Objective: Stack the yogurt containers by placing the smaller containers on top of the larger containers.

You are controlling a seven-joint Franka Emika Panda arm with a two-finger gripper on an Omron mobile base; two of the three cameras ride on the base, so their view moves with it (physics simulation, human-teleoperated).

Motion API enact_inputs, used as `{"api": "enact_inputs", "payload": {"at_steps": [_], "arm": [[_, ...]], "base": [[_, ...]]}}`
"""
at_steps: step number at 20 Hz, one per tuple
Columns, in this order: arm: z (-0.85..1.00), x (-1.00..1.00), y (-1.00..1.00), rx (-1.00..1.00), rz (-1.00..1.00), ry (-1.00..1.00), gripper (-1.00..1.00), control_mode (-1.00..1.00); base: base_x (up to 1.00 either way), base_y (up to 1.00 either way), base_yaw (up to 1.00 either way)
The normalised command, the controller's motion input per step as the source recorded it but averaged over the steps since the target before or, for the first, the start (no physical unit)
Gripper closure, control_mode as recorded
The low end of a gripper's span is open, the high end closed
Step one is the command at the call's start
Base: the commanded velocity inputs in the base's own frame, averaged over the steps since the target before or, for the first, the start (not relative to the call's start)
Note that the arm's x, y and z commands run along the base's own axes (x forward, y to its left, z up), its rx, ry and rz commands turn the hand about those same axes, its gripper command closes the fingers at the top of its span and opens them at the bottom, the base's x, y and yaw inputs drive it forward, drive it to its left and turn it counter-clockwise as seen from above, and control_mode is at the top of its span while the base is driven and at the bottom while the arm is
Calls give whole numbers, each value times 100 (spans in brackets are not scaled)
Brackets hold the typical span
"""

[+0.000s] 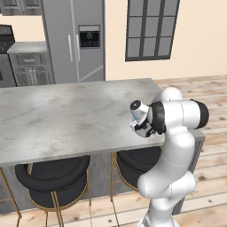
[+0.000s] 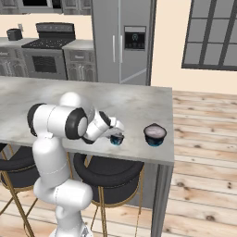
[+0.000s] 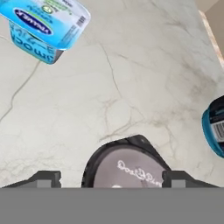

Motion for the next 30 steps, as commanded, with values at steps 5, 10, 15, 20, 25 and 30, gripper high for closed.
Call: {"api": "enact_inputs", "payload": {"at_steps": [5,10,15,20,25,30], "arm": [[-63,-38,-76,0,-5,9,100,-100],[-71,-28,-74,-6,-2,7,100,-100],[-19,-17,-22,-13,0,-2,100,-100],[0,-40,-36,-9,0,-15,100,-100],[0,-42,-51,-5,0,-17,100,-100],[11,-28,-40,-4,0,-17,100,-100]], "base": [[0,0,0],[0,0,0],[0,0,0],[0,0,0],[0,0,0],[0,0,0]]}}
